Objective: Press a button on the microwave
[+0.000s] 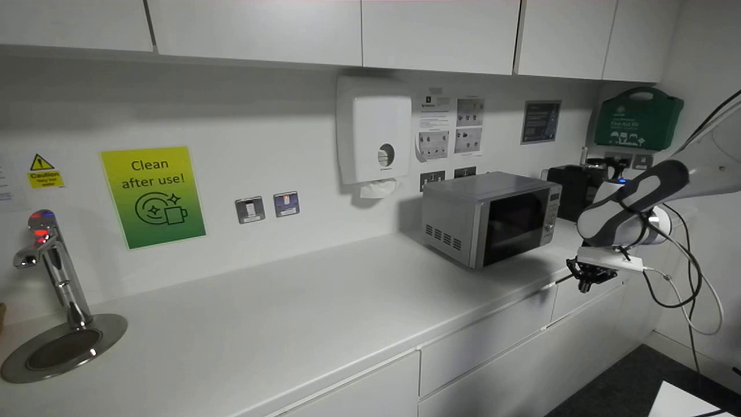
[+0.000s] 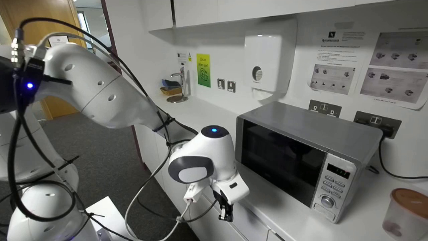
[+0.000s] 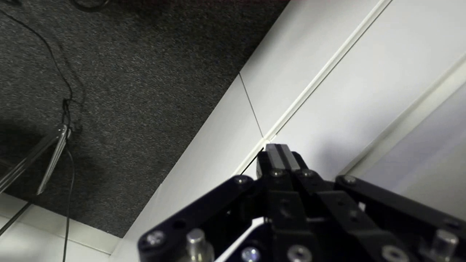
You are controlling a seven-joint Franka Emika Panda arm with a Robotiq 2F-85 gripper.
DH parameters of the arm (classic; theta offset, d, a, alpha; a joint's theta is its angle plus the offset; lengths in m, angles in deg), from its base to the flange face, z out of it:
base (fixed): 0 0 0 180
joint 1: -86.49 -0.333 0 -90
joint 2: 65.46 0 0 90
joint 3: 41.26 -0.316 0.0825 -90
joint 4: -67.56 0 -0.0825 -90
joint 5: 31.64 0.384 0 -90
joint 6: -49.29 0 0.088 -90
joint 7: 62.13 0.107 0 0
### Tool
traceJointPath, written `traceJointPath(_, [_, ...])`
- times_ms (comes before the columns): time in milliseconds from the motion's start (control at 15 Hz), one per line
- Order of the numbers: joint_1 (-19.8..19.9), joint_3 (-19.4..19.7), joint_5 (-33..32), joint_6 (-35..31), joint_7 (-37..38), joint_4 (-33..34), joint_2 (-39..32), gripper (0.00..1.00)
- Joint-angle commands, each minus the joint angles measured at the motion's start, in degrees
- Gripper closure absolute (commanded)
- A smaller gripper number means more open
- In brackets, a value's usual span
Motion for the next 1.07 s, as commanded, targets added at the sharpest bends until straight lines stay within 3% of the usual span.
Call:
traceJointPath(0, [1.72,-3.49,-5.96,7.63,4.41,-4.34,13.60,1.00])
traceJointPath(400, [3.22,-10.00,-2.00,21.80,3.49,-4.51,28.35,1.00])
traceJointPath(467, [3.30,-9.59,-2.02,19.45,2.24,-2.38,23.20,0.75])
traceJointPath(533, [3.42,-10.11,-1.90,20.33,2.22,-2.48,24.79,0.99])
traceJointPath(733, [3.63,-10.32,-2.00,20.32,2.28,-2.52,24.45,0.77])
traceJointPath(1000, [3.62,-10.20,-2.13,20.17,2.37,-2.52,22.91,0.75])
